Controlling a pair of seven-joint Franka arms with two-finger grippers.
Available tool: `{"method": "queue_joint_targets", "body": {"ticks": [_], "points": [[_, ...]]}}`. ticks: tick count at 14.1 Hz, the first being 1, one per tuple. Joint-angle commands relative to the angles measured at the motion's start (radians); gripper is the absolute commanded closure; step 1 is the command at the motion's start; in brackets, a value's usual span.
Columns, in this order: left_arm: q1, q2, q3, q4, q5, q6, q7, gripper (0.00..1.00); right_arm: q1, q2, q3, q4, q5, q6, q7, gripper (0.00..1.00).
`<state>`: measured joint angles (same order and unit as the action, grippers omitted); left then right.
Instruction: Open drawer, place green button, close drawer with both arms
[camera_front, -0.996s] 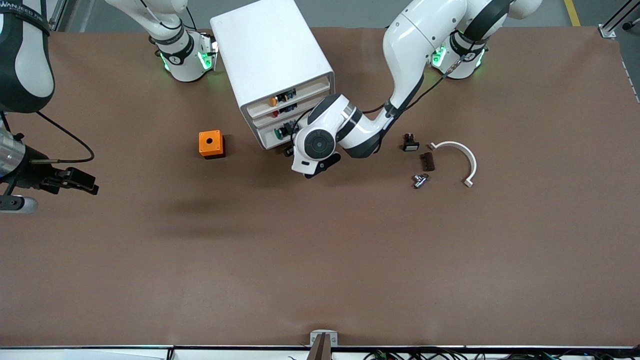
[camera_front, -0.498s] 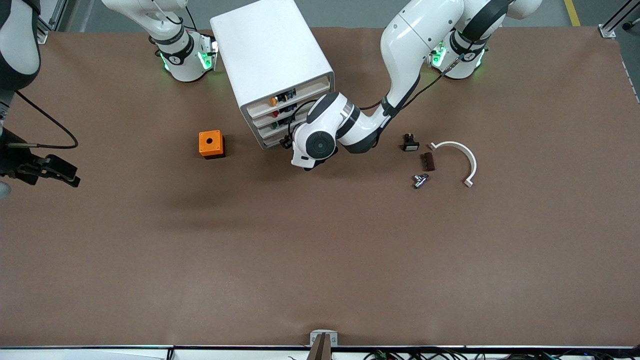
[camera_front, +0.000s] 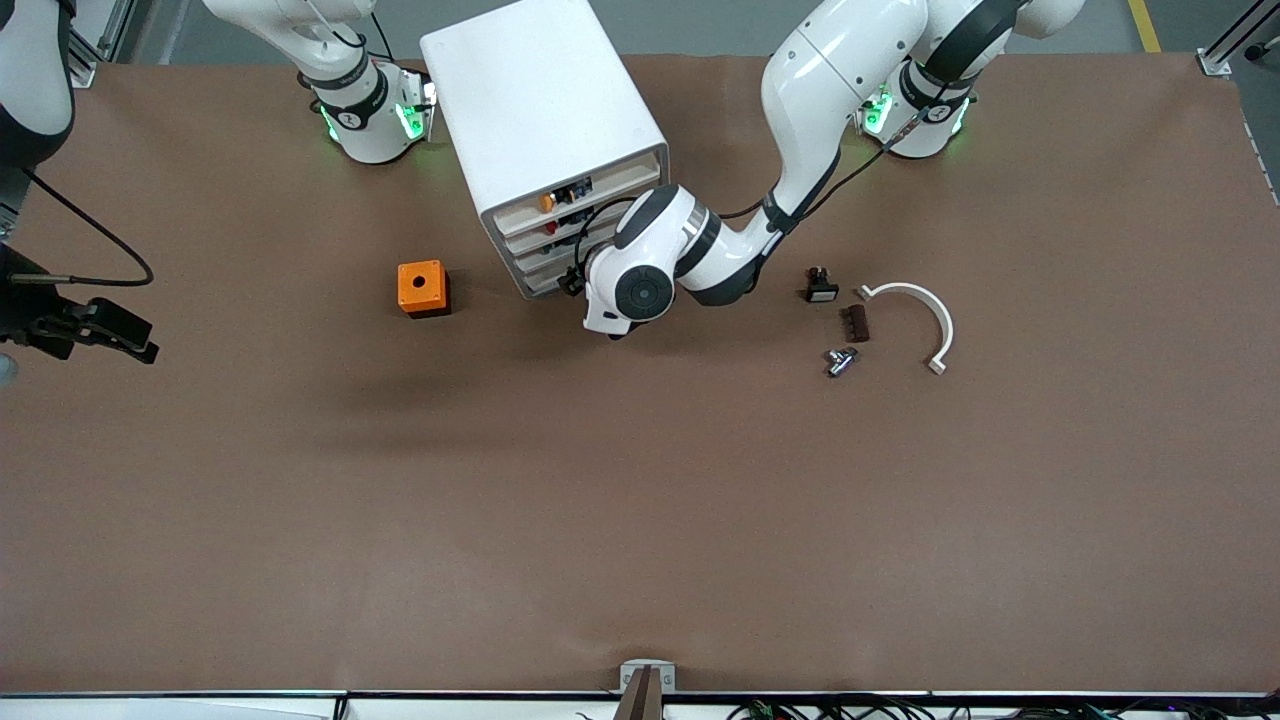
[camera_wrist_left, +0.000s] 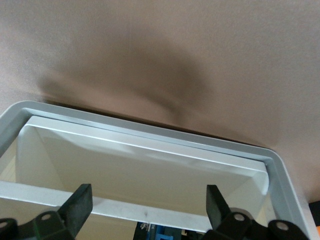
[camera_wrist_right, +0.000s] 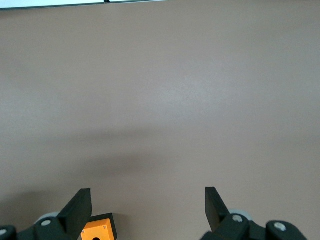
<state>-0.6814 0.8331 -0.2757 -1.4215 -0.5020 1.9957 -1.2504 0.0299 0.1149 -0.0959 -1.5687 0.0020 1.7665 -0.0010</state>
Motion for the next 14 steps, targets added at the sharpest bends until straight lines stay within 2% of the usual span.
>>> {"method": "queue_joint_targets", "body": {"ticks": [1, 3, 5, 9, 12, 14], "points": [[0.019, -0.043, 0.01, 0.001, 0.058, -0.003, 0.0, 0.0, 0.024, -0.014, -0.01, -0.004, 0.0, -0.013, 0.004, 0.0], [0.054, -0.08, 0.007, 0.006, 0.231, -0.008, 0.0, 0.0, 0.031, -0.011, -0.004, 0.012, -0.002, -0.018, -0.001, 0.0], [0.109, -0.132, 0.009, 0.004, 0.322, -0.029, 0.006, 0.0, 0.035, -0.009, -0.002, 0.022, -0.008, -0.015, 0.009, 0.0], [0.261, -0.256, 0.006, 0.038, 0.347, -0.197, 0.236, 0.01, 0.028, -0.012, -0.005, 0.056, -0.004, -0.038, 0.006, 0.0], [0.362, -0.36, 0.009, 0.035, 0.347, -0.293, 0.396, 0.01, 0.028, -0.012, -0.005, 0.075, 0.0, -0.129, 0.01, 0.0], [0.431, -0.422, 0.009, 0.033, 0.362, -0.354, 0.477, 0.01, 0.028, -0.014, -0.005, 0.091, 0.0, -0.143, 0.01, 0.0]]}}
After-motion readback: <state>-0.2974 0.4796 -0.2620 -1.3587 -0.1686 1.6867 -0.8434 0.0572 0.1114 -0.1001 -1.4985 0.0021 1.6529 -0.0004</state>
